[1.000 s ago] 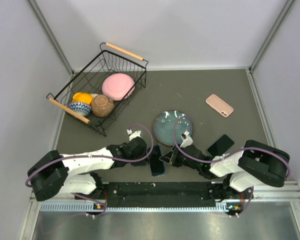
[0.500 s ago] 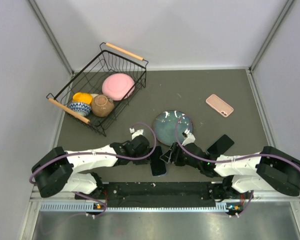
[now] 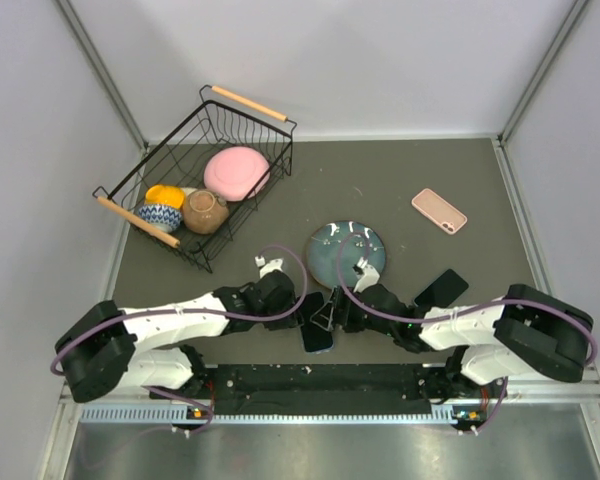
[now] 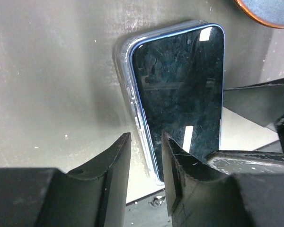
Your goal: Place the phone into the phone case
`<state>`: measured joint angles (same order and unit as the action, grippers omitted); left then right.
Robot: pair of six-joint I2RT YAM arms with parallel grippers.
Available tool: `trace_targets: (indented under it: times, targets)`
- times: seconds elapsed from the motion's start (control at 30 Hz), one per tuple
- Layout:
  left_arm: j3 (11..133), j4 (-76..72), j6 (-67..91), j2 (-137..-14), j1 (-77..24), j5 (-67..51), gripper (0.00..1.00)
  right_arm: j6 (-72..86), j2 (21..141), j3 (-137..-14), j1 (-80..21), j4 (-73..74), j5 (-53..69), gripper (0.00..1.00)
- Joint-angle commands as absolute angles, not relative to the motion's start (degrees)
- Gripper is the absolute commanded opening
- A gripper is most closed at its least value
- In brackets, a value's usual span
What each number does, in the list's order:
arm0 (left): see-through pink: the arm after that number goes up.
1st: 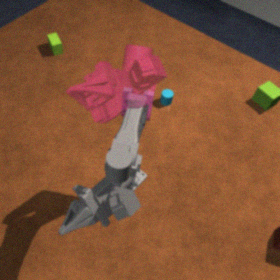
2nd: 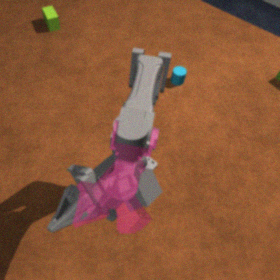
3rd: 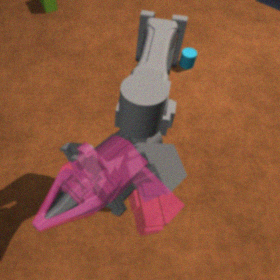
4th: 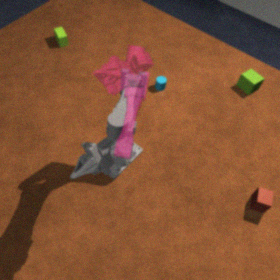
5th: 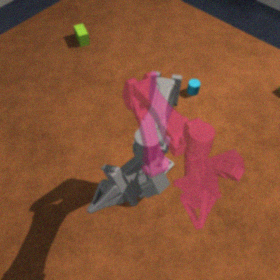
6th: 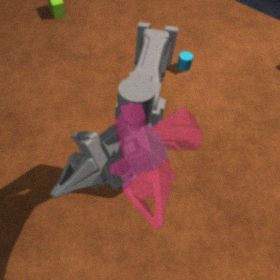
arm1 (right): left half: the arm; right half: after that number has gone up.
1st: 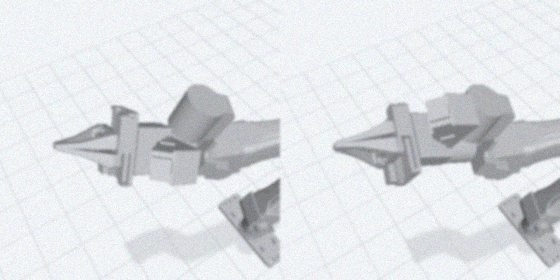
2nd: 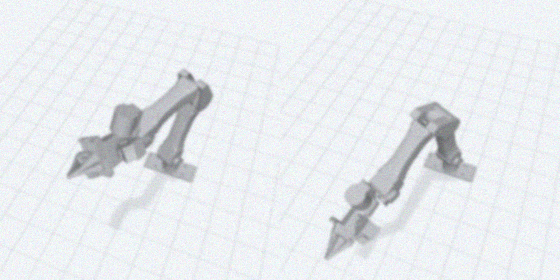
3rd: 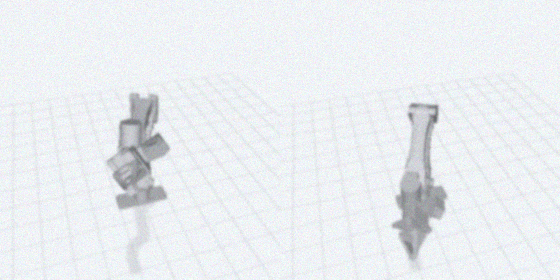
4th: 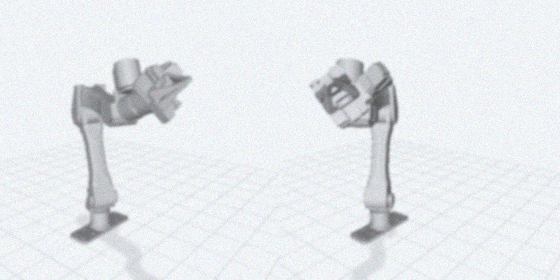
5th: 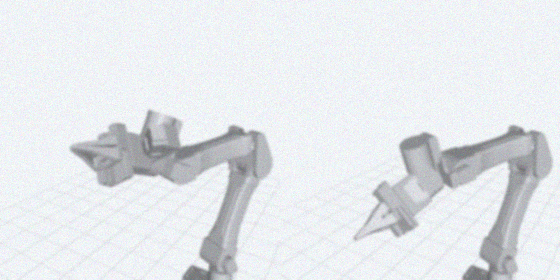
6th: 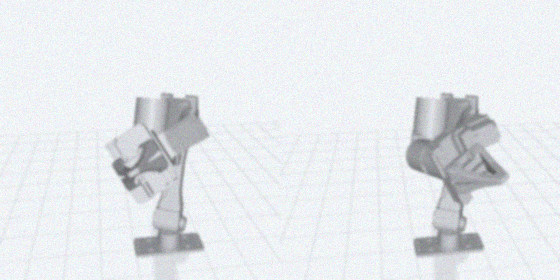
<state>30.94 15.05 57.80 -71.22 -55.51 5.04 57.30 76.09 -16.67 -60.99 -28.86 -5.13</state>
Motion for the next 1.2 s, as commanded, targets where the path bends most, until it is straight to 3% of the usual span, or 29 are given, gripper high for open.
trace_targets:
  times: [0.0,0.27,0.63,0.87,1.03,1.17]
  targets:
    - [28.7,12.2,59.1,-67.0,-54.5,2.7,0.39,54.8,78.8,-18.6,-61.5,-28.5,-2.0,0.75]
    - [29.3,14.1,58.6,-69.1,-54.0,5.1,0.41,56.2,79.1,-17.9,-62.3,-28.7,-3.4,0.76]
    - [26.2,4.1,59.5,-75.1,-53.3,-3.6,0.36,58.2,82.9,-20.1,-62.8,-29.5,-1.1,0.77]
    - [21.9,0.9,60.2,-72.8,-52.5,-8.2,0.21,58.3,83.4,-18.1,-60.0,-43.7,9.0,0.77]
    - [19.4,-4.7,60.7,-71.5,-51.8,-11.1,0.18,61.4,86.0,-14.9,-57.8,-55.2,14.7,0.74]
    - [16.2,-10.9,61.6,-71.7,-50.9,-14.6,0.2,64.1,90.6,-11.4,-55.8,-73.6,19.2,0.68]
